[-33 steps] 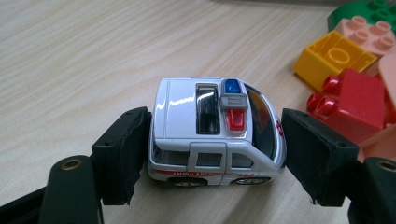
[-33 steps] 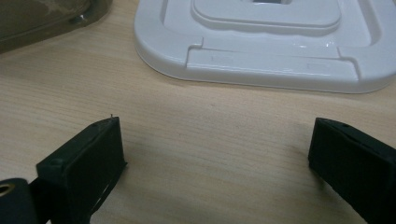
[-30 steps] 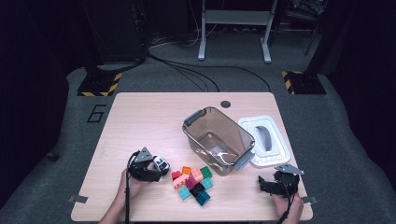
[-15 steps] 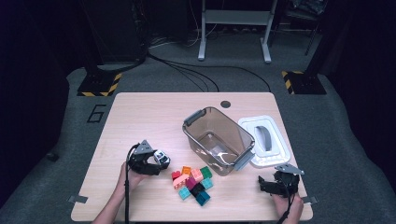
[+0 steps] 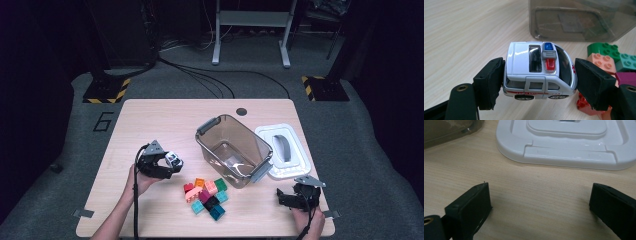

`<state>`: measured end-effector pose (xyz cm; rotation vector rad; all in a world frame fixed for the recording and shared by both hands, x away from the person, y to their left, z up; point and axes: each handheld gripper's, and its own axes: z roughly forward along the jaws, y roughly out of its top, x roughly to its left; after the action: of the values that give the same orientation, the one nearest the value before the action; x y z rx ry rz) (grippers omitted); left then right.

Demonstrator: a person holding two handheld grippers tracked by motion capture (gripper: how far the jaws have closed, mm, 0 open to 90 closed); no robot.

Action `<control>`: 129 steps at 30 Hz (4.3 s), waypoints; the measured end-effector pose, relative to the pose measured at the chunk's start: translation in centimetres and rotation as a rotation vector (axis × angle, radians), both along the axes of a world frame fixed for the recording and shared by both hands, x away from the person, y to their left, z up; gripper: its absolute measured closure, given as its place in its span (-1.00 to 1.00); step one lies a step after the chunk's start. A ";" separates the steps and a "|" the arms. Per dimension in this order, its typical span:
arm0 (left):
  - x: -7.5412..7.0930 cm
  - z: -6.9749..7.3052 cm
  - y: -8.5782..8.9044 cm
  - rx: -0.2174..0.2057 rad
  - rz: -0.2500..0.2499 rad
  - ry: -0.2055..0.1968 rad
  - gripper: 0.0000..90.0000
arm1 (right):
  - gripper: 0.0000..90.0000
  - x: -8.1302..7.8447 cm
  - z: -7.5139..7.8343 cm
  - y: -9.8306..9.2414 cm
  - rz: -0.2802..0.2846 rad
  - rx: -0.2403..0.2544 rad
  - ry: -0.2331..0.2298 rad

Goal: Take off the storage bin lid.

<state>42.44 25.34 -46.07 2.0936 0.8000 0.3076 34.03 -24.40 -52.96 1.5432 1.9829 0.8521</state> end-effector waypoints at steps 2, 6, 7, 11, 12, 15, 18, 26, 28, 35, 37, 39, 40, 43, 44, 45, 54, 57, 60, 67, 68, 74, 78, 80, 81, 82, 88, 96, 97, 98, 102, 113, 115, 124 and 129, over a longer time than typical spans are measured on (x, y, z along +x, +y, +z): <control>0.2 0.5 -0.1 0.001 0.002 -0.009 -0.42 | -0.94 0.0 0.0 0.0 0.000 0.000 0.000; 0.7 1.5 -0.3 -0.006 -0.005 -0.017 -0.42 | -0.94 0.0 0.0 0.0 0.000 0.000 0.000; 0.8 1.8 -0.4 -0.003 -0.009 -0.020 -0.42 | -0.94 0.0 0.0 0.0 0.000 0.000 0.000; 1.3 2.8 -0.6 -0.003 -0.017 -0.029 -0.42 | -0.94 0.0 0.0 0.0 0.000 0.000 0.000; 1.4 2.9 -0.7 -0.012 -0.015 -0.033 -0.42 | -0.94 0.0 0.0 0.0 0.000 0.001 0.001; 1.7 3.5 -0.9 -0.013 -0.016 -0.036 -0.42 | -0.94 0.0 0.0 0.0 0.000 0.001 0.000; 2.0 4.1 -1.2 -0.015 -0.017 -0.035 -0.42 | -0.94 0.0 0.0 0.0 -0.001 0.001 0.000; 2.7 5.9 -2.0 -0.016 -0.030 -0.060 -0.42 | -0.93 0.0 0.0 0.0 -0.006 0.004 0.000; 3.0 6.4 -2.3 -0.016 -0.036 -0.061 -0.42 | -0.93 0.0 0.0 0.0 -0.006 0.004 -0.001; 3.8 7.6 -3.6 -0.014 -0.050 -0.080 -0.43 | -0.93 0.0 0.0 0.0 -0.006 0.003 -0.001; 4.0 7.8 -4.1 -0.007 -0.061 -0.081 -0.43 | -0.93 0.0 0.0 0.0 -0.005 0.001 -0.001; 4.2 8.0 -4.6 -0.008 -0.070 -0.083 -0.43 | -0.93 0.0 0.0 0.0 -0.008 0.002 -0.002; 4.3 8.1 -4.9 -0.007 -0.073 -0.083 -0.43 | -0.93 0.0 0.0 0.0 -0.006 0.001 -0.001; 4.5 8.3 -5.7 0.000 -0.087 -0.082 -0.43 | -0.93 0.0 0.0 0.0 -0.007 0.001 -0.001; 4.6 8.4 -6.0 0.003 -0.092 -0.081 -0.43 | -0.93 0.0 0.0 0.0 -0.005 0.000 -0.001; 4.7 8.4 -6.3 0.000 -0.099 -0.077 -0.43 | -0.93 0.0 0.0 0.0 -0.007 0.001 -0.001; 5.4 7.9 -8.8 0.012 -0.129 -0.064 -0.43 | -0.93 0.0 0.0 0.1 -0.008 0.001 0.000; 5.6 7.6 -9.4 0.015 -0.135 -0.066 -0.43 | -0.93 0.0 0.0 0.1 -0.008 0.001 0.000; 5.7 7.5 -9.9 0.022 -0.142 -0.058 -0.43 | -0.93 0.0 0.0 0.1 -0.008 0.001 0.000; 5.9 6.7 -10.8 0.041 -0.153 -0.053 -0.43 | -0.93 0.0 0.0 0.1 -0.008 0.000 0.000; 5.9 6.6 -10.9 0.047 -0.153 -0.051 -0.43 | -0.93 0.0 0.0 0.1 -0.008 0.000 0.000; 6.1 6.1 -11.4 0.054 -0.156 -0.040 -0.43 | -0.93 0.0 0.0 0.1 -0.008 0.000 0.000; 6.2 5.8 -11.7 0.053 -0.160 -0.028 -0.43 | -0.93 0.0 0.0 0.1 -0.008 0.000 0.000; 6.1 5.6 -11.8 0.061 -0.164 -0.027 -0.43 | -0.93 0.0 0.0 0.1 -0.008 0.000 0.000; 6.1 5.6 -11.8 0.063 -0.169 -0.024 -0.43 | -0.93 0.0 0.0 0.1 -0.008 0.000 0.000; 6.1 5.6 -11.8 0.065 -0.170 -0.022 -0.43 | -0.93 0.0 0.0 0.1 -0.008 0.000 0.000; 6.2 5.5 -11.9 0.075 -0.167 -0.011 -0.43 | -0.93 0.0 0.0 0.0 -0.006 0.000 0.004; 6.0 5.9 -11.5 0.079 -0.179 -0.017 -0.33 | -0.93 0.0 0.0 0.0 -0.007 0.000 0.003; 5.8 6.0 -11.4 0.075 -0.175 -0.021 -0.34 | -0.93 0.0 0.0 0.1 -0.010 0.000 -0.001; 5.7 6.1 -11.3 0.067 -0.177 -0.022 -0.36 | -0.93 0.0 0.0 0.1 -0.009 -0.001 -0.001; 4.9 6.7 -10.6 0.054 -0.175 -0.043 -0.43 | -0.92 0.0 0.0 0.1 -0.010 0.000 -0.002; 2.9 7.2 -7.8 0.029 -0.140 -0.075 -0.63 | -0.92 0.0 0.0 0.0 -0.005 0.000 0.000; 2.5 7.1 -7.2 0.023 -0.130 -0.076 -0.66 | -0.92 0.0 0.0 0.0 -0.006 0.000 0.000; 0.8 5.7 -4.8 0.032 -0.099 -0.066 -0.81 | -0.92 0.0 0.0 0.0 -0.007 0.002 0.000; -0.2 4.4 -3.6 0.055 -0.073 -0.058 -0.93 | -0.92 0.0 0.0 0.0 -0.005 0.000 0.000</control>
<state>42.20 21.72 -41.63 2.1498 0.6858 0.3528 34.00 -24.42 -52.94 1.5475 1.9778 0.8502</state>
